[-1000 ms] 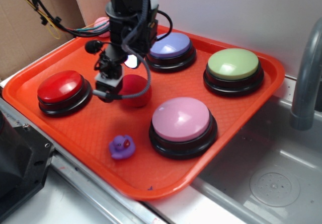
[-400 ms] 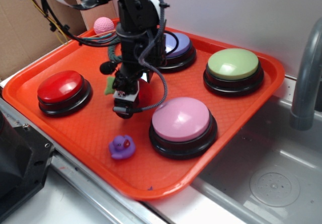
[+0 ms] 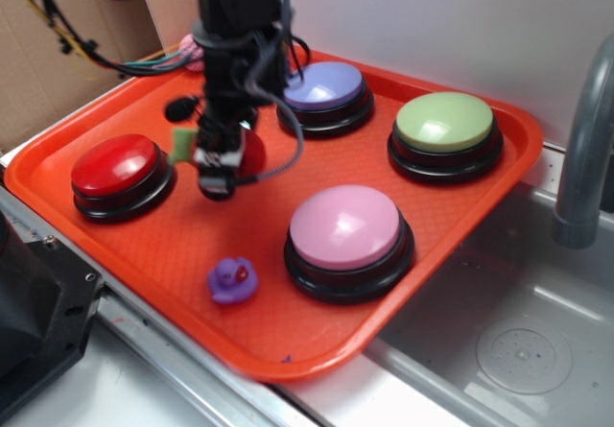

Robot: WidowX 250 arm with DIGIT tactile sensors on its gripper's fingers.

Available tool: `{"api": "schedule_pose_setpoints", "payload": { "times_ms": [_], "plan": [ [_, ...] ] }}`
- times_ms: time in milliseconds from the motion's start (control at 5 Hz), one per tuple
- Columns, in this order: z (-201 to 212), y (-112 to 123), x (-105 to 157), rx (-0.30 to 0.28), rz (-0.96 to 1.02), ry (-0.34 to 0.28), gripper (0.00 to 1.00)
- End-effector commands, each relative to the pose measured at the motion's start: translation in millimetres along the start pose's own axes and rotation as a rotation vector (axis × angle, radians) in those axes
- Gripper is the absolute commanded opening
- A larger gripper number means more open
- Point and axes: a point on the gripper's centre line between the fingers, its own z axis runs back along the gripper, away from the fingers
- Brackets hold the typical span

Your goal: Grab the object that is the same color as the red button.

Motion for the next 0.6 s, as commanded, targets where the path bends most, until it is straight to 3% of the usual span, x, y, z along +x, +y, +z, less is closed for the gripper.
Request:
{"api": "schedule_pose_setpoints", "payload": {
  "times_ms": [0,200,400],
  "plan": [
    [105,1,-10,0.198,0.581,-0.064,0.00],
    [124,2,-14,0.206,0.843,-0.111,0.00],
    [114,4,-7,0.202,0.837,-0.060,0.00]
  ]
}}
